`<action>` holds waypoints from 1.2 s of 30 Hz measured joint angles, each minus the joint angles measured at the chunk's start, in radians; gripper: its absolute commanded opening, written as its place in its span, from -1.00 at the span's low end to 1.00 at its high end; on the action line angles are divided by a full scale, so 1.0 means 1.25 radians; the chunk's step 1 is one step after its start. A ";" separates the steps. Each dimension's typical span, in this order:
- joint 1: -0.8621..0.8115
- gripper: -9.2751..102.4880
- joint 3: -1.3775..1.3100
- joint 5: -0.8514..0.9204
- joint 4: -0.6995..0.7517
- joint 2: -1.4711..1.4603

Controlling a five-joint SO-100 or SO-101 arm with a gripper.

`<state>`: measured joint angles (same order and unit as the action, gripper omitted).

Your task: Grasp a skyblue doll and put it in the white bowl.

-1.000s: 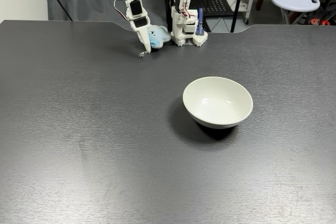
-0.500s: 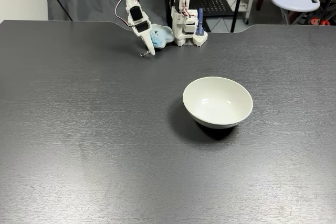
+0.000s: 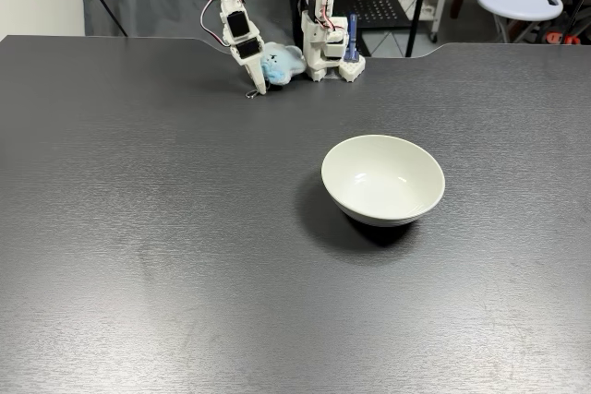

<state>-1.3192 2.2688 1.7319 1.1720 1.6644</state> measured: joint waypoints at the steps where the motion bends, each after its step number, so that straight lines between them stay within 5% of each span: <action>1: 0.000 -0.86 -0.001 0.000 0.000 0.000; 11: 0.000 -0.85 -0.021 -0.007 -0.007 -0.012; 20: 0.000 -0.85 -0.252 -0.028 -0.112 -0.040; 26: 0.000 -0.85 -0.360 -0.173 -0.189 -0.045; 36: 0.000 -0.85 -0.482 -0.503 -0.133 0.074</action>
<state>-1.3192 1.6659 1.1029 1.0063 1.7564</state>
